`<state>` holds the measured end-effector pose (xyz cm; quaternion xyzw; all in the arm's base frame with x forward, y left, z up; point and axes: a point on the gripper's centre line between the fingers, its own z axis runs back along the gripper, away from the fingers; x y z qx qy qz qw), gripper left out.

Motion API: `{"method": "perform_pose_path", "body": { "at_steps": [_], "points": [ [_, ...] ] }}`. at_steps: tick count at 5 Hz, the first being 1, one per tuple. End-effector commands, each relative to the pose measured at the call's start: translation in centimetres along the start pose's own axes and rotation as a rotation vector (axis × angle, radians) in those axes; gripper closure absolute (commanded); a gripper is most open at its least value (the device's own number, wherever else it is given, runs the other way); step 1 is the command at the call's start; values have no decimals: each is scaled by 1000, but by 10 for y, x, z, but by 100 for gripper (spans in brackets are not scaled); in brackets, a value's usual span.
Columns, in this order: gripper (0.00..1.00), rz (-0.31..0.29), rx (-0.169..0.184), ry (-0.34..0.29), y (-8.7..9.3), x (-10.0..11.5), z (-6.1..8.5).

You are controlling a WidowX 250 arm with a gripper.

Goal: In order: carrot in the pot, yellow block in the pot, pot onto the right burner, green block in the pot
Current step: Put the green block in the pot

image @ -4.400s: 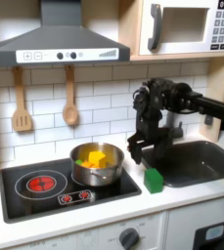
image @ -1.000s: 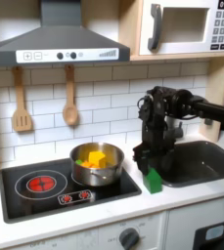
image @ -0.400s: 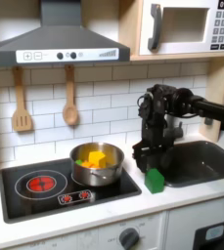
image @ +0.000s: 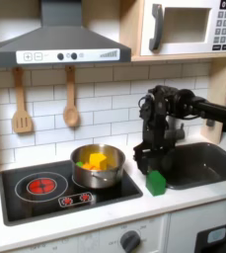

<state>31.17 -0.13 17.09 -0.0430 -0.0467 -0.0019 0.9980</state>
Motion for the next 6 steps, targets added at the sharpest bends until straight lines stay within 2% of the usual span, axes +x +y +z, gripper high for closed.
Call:
{"method": "perform_pose_path", "body": {
  "at_steps": [1, 2, 3, 5, 6],
  "points": [
    [0, -5, 8, 10, 3, -4, -9],
    [0, -10, 13, 26, 2, -6, -19],
    [0, -2, 19, 27, 6, -9, -22],
    [0, -12, 44, -3, 10, -6, -28],
    [0, -23, 70, -19, 12, -9, -35]
  ]
}}
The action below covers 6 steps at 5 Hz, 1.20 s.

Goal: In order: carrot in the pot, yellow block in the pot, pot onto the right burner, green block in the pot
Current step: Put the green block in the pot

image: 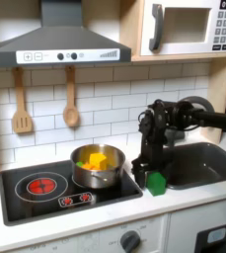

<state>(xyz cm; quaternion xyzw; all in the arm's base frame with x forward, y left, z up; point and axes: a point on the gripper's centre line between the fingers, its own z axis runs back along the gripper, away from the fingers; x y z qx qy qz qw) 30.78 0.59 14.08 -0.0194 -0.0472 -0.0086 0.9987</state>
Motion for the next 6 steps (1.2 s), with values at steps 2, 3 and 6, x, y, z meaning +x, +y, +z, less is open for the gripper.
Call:
{"method": "perform_pose_path", "body": {
  "at_steps": [2, 3, 6],
  "points": [
    [0, -10, 25, -24, 2, -2, -9],
    [0, -12, 21, -31, -1, -2, -7],
    [0, -20, 52, -59, 0, -5, -11]
  ]
}}
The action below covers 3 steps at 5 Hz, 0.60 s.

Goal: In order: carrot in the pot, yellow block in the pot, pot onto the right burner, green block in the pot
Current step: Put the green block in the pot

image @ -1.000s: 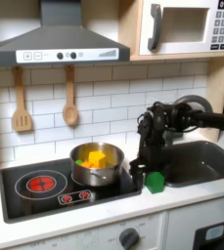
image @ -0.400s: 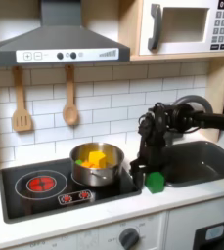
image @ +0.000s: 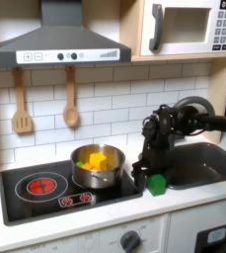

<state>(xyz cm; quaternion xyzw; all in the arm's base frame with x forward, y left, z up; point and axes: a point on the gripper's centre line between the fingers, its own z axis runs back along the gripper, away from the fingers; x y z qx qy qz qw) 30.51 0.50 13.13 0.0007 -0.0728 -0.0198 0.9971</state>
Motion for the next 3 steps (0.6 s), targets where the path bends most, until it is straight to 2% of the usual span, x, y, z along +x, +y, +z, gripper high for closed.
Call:
{"method": "perform_pose_path", "body": {
  "at_steps": [1, 2, 3],
  "points": [
    [0, 16, -4, -17, 1, -2, -3],
    [100, 36, -12, -50, 1, -3, 1],
    [100, 34, -23, -53, -4, -4, 0]
  ]
}}
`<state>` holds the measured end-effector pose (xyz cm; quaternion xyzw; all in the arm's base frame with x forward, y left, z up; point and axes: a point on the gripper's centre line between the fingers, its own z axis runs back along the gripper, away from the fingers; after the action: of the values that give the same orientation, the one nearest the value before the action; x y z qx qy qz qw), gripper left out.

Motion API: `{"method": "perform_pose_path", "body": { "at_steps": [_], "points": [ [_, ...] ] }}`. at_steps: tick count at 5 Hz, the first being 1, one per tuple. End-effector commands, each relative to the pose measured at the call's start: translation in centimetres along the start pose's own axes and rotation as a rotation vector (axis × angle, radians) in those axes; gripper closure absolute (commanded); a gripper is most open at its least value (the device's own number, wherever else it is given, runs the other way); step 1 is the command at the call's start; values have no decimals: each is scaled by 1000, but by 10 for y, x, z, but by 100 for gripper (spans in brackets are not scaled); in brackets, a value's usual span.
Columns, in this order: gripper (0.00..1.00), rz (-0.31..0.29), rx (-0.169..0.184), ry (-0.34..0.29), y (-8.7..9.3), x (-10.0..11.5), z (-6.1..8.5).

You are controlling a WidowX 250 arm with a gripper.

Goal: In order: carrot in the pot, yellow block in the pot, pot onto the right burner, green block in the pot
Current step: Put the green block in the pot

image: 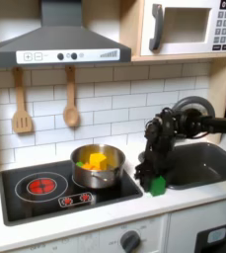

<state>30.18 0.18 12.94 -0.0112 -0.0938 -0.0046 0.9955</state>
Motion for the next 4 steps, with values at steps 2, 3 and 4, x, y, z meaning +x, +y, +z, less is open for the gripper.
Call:
{"method": "perform_pose_path", "body": {
  "at_steps": [2, 3, 4],
  "points": [
    [100, -1, -42, -38, 0, 3, 14],
    [100, -13, -48, -27, -1, 2, 15],
    [100, -19, -53, -21, -3, 2, 14]
  ]
}}
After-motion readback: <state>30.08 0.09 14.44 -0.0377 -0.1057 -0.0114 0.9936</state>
